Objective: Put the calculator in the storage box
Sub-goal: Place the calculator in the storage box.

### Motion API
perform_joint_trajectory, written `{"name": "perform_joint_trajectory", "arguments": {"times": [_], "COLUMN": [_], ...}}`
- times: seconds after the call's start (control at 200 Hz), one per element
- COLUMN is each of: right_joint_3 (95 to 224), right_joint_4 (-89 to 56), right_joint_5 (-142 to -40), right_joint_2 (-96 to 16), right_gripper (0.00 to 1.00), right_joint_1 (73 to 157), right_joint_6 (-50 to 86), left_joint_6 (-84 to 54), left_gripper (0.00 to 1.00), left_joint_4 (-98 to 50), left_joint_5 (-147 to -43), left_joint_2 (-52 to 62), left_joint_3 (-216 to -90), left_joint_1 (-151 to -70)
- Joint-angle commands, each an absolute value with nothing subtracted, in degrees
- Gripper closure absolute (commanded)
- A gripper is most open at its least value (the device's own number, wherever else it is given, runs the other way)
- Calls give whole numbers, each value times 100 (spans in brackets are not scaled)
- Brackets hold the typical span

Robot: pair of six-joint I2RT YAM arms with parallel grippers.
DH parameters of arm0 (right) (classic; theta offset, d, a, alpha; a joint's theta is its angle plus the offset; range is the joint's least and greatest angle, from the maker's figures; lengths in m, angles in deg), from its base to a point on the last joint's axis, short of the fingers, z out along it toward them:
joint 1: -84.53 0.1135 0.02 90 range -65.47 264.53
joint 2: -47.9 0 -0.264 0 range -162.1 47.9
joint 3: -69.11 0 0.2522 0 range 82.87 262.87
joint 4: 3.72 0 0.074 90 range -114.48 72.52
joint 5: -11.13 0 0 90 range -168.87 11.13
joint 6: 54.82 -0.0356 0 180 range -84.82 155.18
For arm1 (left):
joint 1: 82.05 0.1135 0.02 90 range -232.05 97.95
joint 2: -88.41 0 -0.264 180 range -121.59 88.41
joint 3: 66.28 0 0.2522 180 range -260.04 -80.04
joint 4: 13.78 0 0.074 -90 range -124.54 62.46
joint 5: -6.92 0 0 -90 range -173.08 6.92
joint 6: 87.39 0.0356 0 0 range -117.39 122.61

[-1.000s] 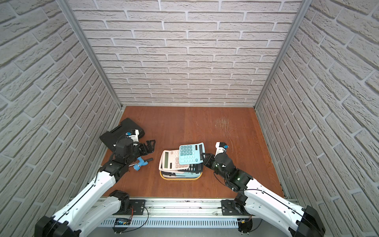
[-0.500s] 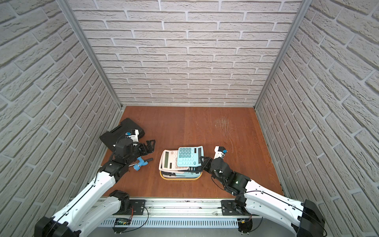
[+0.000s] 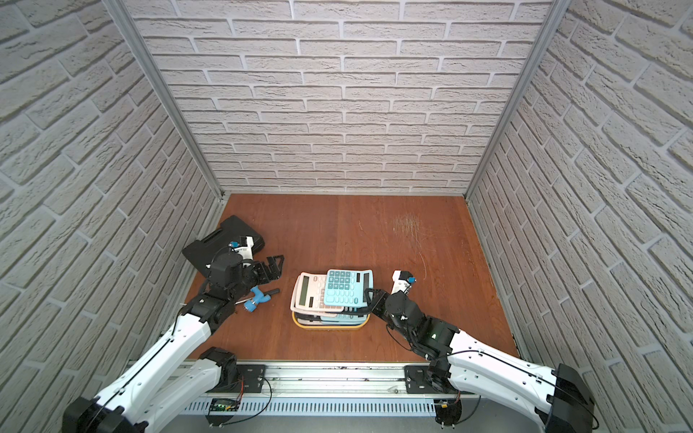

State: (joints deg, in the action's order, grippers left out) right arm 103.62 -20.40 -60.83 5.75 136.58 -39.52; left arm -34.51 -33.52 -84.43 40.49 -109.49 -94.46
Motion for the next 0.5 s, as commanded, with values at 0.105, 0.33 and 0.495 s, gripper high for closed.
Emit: {"name": "perform_joint_trajectory", "arguments": {"times": [0.105, 0.33, 0.495], "right_joint_3": [10291, 10335, 10369], "right_joint_4": [-2026, -2387, -2655], "right_joint_5": [-6059, -6006, -5967], "right_joint_2": [630, 808, 939], "right_gripper": [60, 52, 43], "right_joint_1": [13762, 13769, 13769], "right_joint_6": [-3956, -3815, -3733], "left_joint_6": [-3422, -3404, -3322], "left_gripper": [2, 2, 2], "left_joint_4": [-3163, -3185, -3255], "left_joint_5": [-8361, -8338, -8276], "left_joint_2": [4150, 4175, 4257], "left_joint_3": [-10878, -10887, -10904], "left_joint_1": [-9409, -9409, -9404]}}
